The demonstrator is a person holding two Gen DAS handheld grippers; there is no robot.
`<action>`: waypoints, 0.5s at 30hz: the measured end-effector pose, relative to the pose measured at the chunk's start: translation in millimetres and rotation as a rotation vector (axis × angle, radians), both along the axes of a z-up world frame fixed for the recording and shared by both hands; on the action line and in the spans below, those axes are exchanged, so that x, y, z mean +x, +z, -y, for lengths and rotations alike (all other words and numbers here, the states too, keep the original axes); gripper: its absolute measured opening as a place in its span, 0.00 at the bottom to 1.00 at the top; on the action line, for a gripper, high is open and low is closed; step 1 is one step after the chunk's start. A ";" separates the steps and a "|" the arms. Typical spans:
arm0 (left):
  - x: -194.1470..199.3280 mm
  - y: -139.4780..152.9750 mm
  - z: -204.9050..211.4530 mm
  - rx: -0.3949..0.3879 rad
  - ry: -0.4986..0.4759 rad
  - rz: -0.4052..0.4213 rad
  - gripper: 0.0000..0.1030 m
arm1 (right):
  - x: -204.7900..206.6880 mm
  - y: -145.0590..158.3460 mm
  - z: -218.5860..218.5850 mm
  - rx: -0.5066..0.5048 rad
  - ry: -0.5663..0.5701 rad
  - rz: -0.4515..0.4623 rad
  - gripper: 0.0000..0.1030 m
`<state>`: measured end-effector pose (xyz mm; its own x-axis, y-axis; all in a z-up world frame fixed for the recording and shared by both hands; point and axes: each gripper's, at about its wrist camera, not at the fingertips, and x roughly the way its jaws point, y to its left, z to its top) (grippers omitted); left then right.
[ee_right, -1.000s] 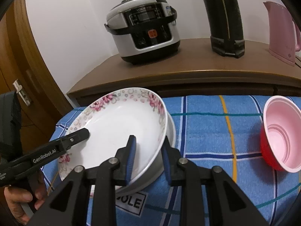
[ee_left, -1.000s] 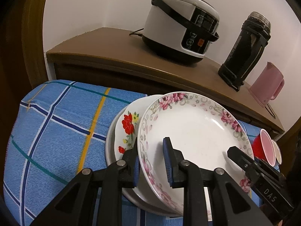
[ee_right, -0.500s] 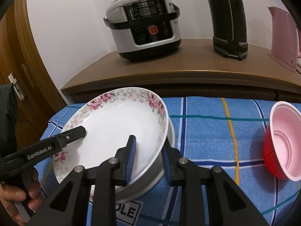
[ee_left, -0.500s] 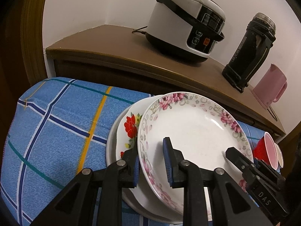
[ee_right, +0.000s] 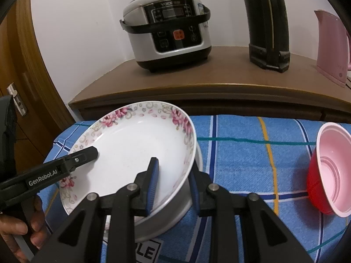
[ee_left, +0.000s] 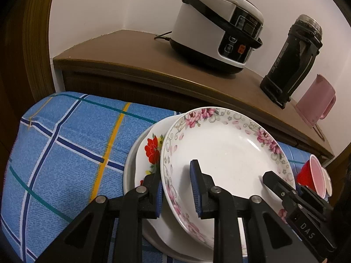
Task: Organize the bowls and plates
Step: 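Carry the pink floral plate with the right tool onto the plate stack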
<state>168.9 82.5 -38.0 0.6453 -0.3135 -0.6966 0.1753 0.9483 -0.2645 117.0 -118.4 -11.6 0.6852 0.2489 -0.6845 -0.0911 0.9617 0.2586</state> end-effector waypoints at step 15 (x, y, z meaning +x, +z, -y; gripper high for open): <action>-2.3 2.9 18.5 0.168 0.002 0.015 0.28 | -9.7 4.0 -0.1 -0.024 -0.014 0.023 0.26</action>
<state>166.6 64.0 -35.0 0.6564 -0.1919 -0.7296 0.1760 0.9794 -0.0992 107.3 -118.3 -7.6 0.7041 0.2230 -0.6742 -0.0833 0.9688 0.2334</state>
